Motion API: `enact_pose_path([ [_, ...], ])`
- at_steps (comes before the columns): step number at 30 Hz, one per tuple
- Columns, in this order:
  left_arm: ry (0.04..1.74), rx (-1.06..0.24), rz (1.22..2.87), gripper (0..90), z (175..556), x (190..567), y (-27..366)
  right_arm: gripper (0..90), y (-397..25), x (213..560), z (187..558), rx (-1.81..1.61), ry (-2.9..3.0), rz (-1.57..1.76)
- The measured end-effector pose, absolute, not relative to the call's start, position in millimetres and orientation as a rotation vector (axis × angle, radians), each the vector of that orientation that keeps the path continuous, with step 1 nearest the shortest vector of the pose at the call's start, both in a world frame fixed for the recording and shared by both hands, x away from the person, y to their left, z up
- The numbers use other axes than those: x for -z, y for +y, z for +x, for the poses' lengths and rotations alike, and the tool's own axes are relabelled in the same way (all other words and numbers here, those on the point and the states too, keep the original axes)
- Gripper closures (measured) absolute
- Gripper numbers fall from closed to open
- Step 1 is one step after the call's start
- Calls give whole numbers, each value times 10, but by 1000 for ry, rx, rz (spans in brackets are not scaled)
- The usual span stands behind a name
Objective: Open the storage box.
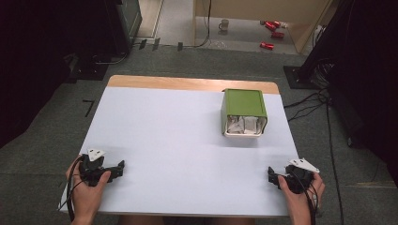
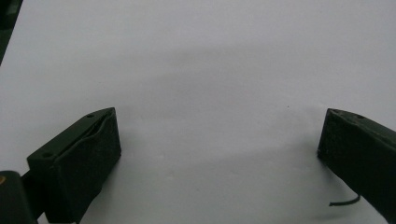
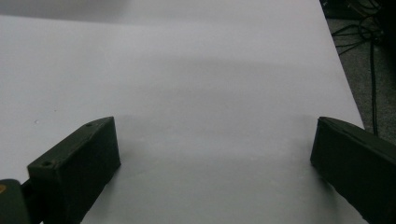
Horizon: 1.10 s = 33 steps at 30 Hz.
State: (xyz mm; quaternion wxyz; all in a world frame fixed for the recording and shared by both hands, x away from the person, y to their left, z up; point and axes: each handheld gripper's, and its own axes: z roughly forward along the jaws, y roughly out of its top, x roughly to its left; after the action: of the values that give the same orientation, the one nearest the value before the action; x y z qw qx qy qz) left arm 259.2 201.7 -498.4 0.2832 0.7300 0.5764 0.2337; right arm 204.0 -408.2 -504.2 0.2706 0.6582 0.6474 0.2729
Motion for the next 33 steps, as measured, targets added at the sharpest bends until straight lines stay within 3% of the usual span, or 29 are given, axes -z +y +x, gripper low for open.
enact_pose_path([
  [19,1546,-623,1948,0,2591,4985,2019,68,-4044,5008,2017,-741,1703,1796],
  [33,1546,-622,1948,0,2591,4985,2020,111,-3869,4668,2159,-815,1592,1777],
])
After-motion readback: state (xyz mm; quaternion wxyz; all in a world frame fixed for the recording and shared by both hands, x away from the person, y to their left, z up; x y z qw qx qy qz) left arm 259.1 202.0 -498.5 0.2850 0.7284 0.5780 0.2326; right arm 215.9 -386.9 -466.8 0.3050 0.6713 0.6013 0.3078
